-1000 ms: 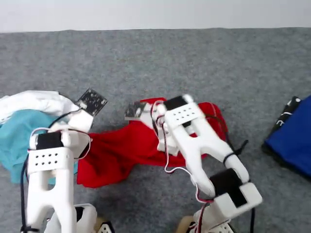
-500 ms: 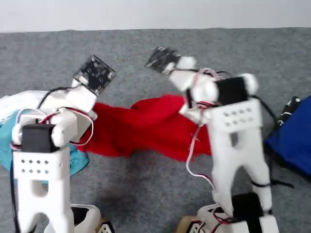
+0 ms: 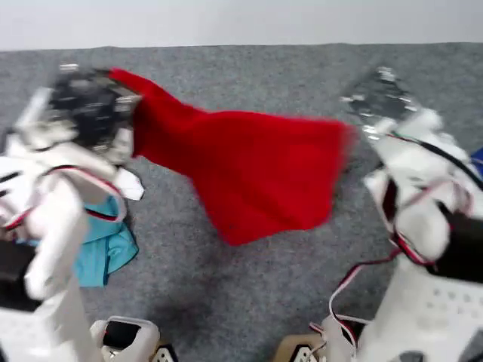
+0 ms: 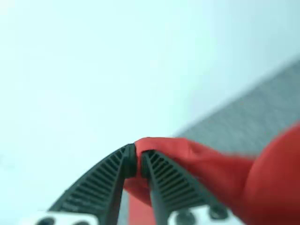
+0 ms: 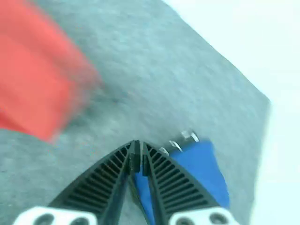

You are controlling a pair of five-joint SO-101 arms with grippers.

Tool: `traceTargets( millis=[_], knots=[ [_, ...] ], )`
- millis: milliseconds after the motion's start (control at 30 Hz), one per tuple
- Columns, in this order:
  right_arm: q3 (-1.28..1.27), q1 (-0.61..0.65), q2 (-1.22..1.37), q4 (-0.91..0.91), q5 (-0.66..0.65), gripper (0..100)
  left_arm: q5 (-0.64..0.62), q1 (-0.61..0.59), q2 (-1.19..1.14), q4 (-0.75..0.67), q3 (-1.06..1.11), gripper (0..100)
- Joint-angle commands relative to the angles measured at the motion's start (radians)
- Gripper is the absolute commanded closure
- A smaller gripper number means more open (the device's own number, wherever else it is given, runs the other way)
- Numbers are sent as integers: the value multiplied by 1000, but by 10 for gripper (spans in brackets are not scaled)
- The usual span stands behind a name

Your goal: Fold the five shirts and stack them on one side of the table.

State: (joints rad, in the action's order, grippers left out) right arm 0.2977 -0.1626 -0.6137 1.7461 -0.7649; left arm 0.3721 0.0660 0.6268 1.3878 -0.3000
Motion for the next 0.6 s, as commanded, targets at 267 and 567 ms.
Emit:
traceTargets(
  millis=[267, 567],
  knots=[
    [25, -114, -153, -65, 15, 985, -6, 8, 11, -17, -159, 997],
    [-127, -7, -156, -67, 18, 984, -5, 8, 0, 167, -150, 997]
  ],
)
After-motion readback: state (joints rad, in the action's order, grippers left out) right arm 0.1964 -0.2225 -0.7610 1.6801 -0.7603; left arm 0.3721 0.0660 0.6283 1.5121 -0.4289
